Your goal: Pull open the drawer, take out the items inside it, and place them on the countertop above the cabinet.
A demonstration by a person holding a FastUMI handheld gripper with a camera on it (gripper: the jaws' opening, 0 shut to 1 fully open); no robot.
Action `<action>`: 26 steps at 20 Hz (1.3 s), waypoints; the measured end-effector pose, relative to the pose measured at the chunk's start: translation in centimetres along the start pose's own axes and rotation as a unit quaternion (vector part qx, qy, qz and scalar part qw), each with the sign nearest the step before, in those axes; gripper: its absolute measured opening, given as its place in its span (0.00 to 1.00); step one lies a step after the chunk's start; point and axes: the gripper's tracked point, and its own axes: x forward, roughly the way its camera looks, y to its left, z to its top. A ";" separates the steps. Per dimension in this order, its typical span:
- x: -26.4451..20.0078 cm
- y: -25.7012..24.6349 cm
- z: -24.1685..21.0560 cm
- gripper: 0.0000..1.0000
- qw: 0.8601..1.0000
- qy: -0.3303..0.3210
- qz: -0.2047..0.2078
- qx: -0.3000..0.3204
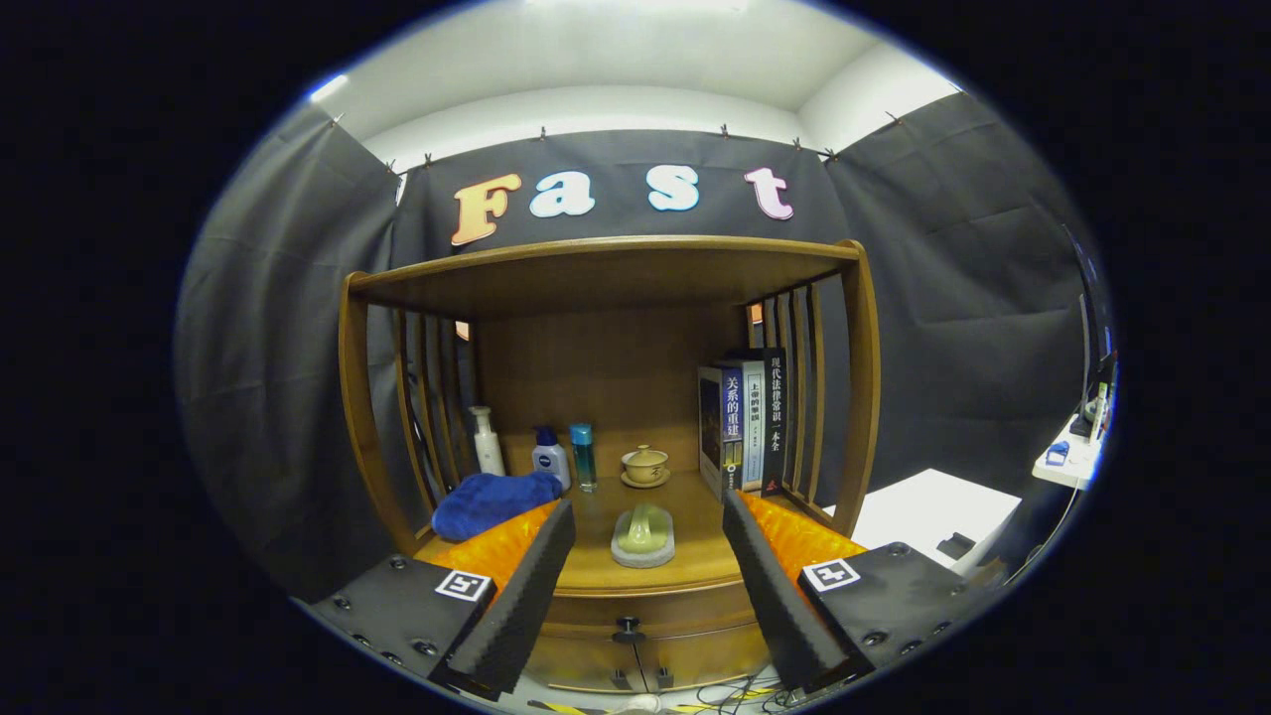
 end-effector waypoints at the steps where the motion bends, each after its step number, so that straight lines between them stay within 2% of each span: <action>1: 0.0 0.1 -0.1 0.98 1.000 0.002 0.000 -0.001; 26: 0.3 -0.1 -1.3 0.98 1.000 0.016 -0.006 0.005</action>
